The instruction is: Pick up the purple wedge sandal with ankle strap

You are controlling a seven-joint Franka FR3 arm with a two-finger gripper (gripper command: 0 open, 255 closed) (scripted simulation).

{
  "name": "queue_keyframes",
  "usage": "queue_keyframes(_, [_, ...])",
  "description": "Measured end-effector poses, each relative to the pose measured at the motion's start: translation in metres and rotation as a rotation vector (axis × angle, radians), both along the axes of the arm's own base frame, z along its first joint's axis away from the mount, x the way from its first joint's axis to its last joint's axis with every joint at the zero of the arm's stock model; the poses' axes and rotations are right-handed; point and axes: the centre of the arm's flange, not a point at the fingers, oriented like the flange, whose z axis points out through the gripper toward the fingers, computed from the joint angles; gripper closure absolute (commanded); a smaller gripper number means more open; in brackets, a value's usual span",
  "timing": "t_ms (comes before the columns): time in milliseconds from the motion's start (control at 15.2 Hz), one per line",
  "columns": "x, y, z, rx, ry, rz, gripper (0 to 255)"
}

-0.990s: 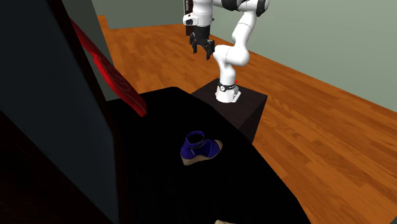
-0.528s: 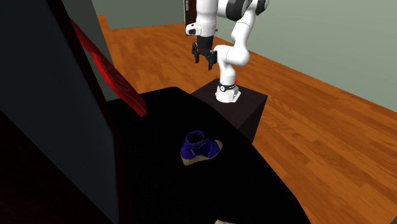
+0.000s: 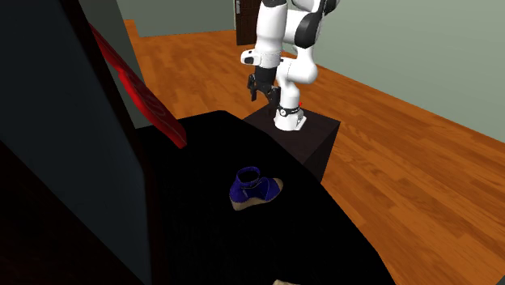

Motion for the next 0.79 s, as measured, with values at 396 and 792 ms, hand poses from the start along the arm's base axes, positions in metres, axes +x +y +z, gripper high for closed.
queue_keyframes(396, [0.046,0.044,-0.033,0.01,-0.072,-0.039,0])
queue_keyframes(792, [0.094,0.085,-0.066,0.021,-0.143,-0.079,0])
